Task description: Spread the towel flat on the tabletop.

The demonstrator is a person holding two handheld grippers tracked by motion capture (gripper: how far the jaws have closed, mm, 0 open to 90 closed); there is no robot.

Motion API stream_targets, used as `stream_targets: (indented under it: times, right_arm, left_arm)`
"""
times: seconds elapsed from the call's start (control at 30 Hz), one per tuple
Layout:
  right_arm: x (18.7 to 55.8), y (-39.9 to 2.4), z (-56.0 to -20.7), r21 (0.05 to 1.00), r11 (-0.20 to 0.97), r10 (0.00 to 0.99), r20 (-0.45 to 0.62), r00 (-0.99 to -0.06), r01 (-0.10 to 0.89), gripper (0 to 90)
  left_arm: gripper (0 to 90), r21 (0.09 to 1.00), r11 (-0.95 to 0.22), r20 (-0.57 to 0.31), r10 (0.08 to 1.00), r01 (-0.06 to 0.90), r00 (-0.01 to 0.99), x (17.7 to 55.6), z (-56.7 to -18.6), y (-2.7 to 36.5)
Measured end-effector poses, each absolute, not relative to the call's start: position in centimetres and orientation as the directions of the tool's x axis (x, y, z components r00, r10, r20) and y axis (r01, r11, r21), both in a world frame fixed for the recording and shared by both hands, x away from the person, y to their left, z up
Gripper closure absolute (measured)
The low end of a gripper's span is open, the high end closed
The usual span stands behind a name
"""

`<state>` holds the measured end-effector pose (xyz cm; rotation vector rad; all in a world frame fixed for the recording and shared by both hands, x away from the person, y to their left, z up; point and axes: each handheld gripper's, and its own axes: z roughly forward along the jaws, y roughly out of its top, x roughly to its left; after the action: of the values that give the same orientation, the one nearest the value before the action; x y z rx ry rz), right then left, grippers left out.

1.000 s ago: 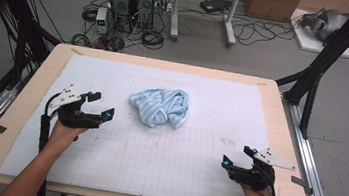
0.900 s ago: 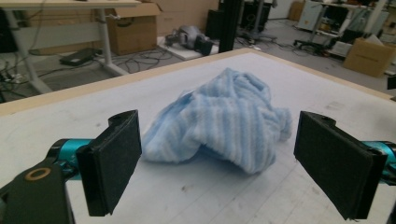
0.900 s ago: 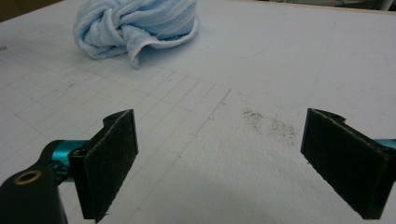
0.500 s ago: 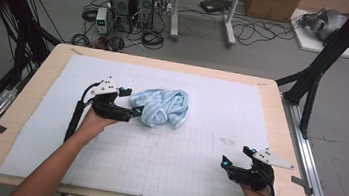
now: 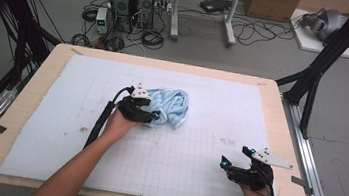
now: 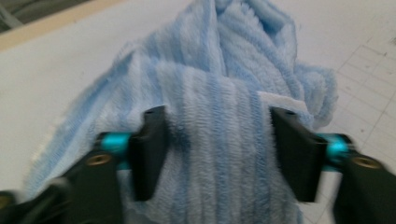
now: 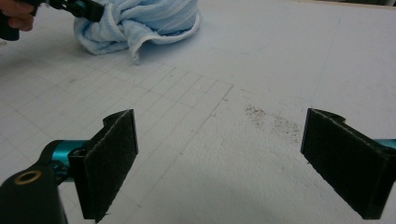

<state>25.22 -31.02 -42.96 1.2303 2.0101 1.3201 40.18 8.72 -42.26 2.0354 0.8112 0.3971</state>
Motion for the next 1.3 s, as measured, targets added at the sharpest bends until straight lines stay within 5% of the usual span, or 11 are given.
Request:
stream_targets:
  times: [0.1, 0.17, 0.6, 0.77, 1.3]
  right_arm:
    - [25.2, -31.2, -43.0, 0.887, 0.150, 0.855, 0.106, -0.508, 0.438, 10.0]
    - [25.1, -31.4, -43.1, 0.887, 0.146, 0.857, 0.109, -0.504, 0.439, 10.0]
    - [25.2, -31.2, -43.0, 0.887, 0.145, 0.854, 0.111, -0.507, 0.439, 10.0]
    - [25.2, -31.2, -43.0, 0.886, 0.141, 0.854, 0.117, -0.508, 0.441, 10.0]
    - [25.7, -29.3, -42.8, 0.890, 0.136, 0.827, 0.141, -0.545, 0.436, 9.9]
  left_arm:
    - [72.6, 0.843, -0.392, -0.021, 0.660, 0.368, 0.751, 39.9, -42.1, 9.0]
    - [77.6, 0.866, -0.356, -0.044, 0.646, 0.352, 0.762, 39.6, -41.8, 9.5]
    - [79.3, 0.927, -0.246, -0.099, 0.572, 0.285, 0.814, 36.6, -38.7, 11.8]
    - [79.3, 0.943, -0.150, -0.181, 0.522, 0.299, 0.833, 35.2, -38.4, 14.1]
    - [79.0, 0.938, -0.061, -0.226, 0.637, 0.341, 0.737, 34.7, -40.8, 21.5]
